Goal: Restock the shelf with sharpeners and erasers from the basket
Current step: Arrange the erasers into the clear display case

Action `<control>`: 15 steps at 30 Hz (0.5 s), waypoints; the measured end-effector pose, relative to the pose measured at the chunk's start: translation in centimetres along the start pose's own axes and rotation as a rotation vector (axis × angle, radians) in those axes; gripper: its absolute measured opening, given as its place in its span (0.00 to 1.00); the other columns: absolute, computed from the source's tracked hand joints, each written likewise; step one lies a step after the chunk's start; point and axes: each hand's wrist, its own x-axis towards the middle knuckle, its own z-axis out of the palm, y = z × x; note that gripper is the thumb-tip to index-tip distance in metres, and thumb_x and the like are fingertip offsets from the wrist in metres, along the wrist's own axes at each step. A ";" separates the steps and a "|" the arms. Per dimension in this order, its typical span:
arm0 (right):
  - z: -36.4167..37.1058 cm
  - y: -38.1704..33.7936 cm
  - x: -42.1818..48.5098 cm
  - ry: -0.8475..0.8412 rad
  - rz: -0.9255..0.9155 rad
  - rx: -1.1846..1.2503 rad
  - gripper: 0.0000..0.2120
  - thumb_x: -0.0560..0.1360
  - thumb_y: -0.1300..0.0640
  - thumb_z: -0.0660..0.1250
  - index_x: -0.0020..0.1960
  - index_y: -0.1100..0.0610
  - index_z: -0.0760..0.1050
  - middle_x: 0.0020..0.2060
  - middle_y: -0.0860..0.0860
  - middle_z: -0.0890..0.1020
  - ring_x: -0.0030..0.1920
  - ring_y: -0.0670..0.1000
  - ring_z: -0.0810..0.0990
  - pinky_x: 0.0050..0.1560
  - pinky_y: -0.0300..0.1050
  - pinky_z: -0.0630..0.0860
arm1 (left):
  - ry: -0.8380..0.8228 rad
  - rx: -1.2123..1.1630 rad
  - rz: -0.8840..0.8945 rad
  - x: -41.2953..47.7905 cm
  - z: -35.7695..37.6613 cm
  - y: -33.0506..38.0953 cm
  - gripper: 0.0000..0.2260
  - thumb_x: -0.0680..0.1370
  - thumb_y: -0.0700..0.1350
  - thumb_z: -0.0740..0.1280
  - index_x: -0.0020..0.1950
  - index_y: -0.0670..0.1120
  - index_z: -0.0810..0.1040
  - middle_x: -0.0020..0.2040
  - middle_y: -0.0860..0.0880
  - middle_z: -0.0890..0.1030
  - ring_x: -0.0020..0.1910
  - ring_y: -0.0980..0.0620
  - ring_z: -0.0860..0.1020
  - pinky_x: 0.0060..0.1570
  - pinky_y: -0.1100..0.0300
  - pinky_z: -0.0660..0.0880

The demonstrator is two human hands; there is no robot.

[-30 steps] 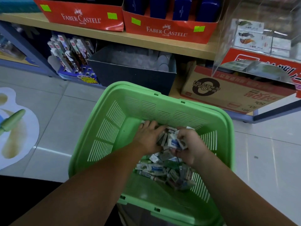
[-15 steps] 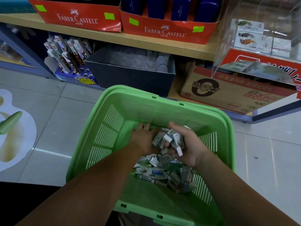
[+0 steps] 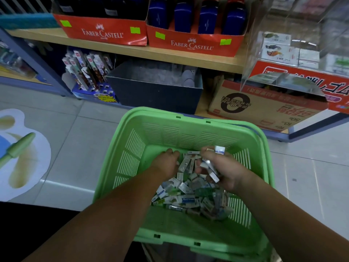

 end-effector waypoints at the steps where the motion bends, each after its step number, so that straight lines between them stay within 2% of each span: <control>1: 0.0 -0.2 -0.5 -0.008 -0.017 -0.005 0.03 0.82 0.57 0.70 0.54 0.55 0.77 0.38 0.57 0.83 0.36 0.57 0.83 0.23 0.39 0.70 | 0.018 -0.013 -0.010 -0.2 -0.5 0.0 0.15 0.81 0.45 0.67 0.66 0.42 0.73 0.63 0.39 0.75 0.58 0.39 0.78 0.57 0.50 0.77; 3: -0.1 -0.8 -1.6 -0.034 -0.040 -0.044 0.13 0.78 0.53 0.75 0.59 0.55 0.79 0.39 0.58 0.85 0.36 0.57 0.82 0.26 0.43 0.75 | 0.039 -0.087 -0.032 -0.8 -1.8 0.2 0.16 0.82 0.45 0.68 0.68 0.42 0.73 0.65 0.39 0.76 0.57 0.40 0.79 0.56 0.52 0.76; 5: 0.1 -1.4 -3.0 -0.021 -0.075 -0.102 0.20 0.74 0.51 0.78 0.62 0.58 0.80 0.44 0.60 0.87 0.39 0.57 0.84 0.34 0.50 0.82 | 0.055 -0.230 -0.068 -1.7 -3.3 0.5 0.15 0.82 0.45 0.68 0.67 0.44 0.74 0.62 0.40 0.79 0.50 0.45 0.78 0.49 0.57 0.73; 8: 0.2 -3.0 -5.6 0.027 -0.104 -0.186 0.27 0.70 0.48 0.82 0.61 0.61 0.79 0.41 0.57 0.88 0.37 0.53 0.85 0.32 0.42 0.78 | 0.089 -0.460 -0.088 -3.8 -6.7 2.0 0.16 0.82 0.50 0.70 0.68 0.49 0.74 0.55 0.45 0.81 0.44 0.48 0.80 0.43 0.59 0.75; 10: 0.2 -4.5 -7.7 0.049 -0.120 -0.297 0.39 0.63 0.40 0.85 0.66 0.58 0.76 0.41 0.56 0.88 0.39 0.56 0.84 0.35 0.43 0.77 | 0.112 -0.595 -0.080 -5.3 -9.8 3.5 0.16 0.80 0.52 0.72 0.65 0.50 0.76 0.50 0.47 0.83 0.38 0.52 0.84 0.39 0.59 0.78; 11: 0.3 -5.5 -9.1 0.044 -0.135 -0.354 0.40 0.63 0.39 0.84 0.66 0.58 0.75 0.38 0.56 0.87 0.35 0.56 0.82 0.32 0.43 0.76 | 0.112 -0.670 -0.070 -6.2 -11.5 4.4 0.15 0.80 0.52 0.73 0.63 0.49 0.77 0.48 0.47 0.84 0.35 0.55 0.83 0.36 0.60 0.77; 13: 0.4 -7.5 -11.9 0.037 -0.168 -0.460 0.30 0.70 0.43 0.81 0.61 0.59 0.77 0.35 0.57 0.84 0.28 0.54 0.78 0.26 0.39 0.71 | 0.111 -0.803 -0.027 -8.1 -15.0 6.4 0.13 0.79 0.49 0.74 0.60 0.47 0.78 0.45 0.47 0.85 0.33 0.57 0.82 0.31 0.61 0.75; 15: 0.5 -9.4 -14.7 0.055 -0.212 -0.520 0.20 0.75 0.50 0.79 0.59 0.59 0.77 0.34 0.58 0.83 0.31 0.56 0.81 0.23 0.38 0.70 | 0.126 -0.894 0.044 -10.6 -18.6 8.4 0.09 0.80 0.47 0.72 0.58 0.46 0.78 0.45 0.48 0.84 0.34 0.57 0.82 0.32 0.62 0.76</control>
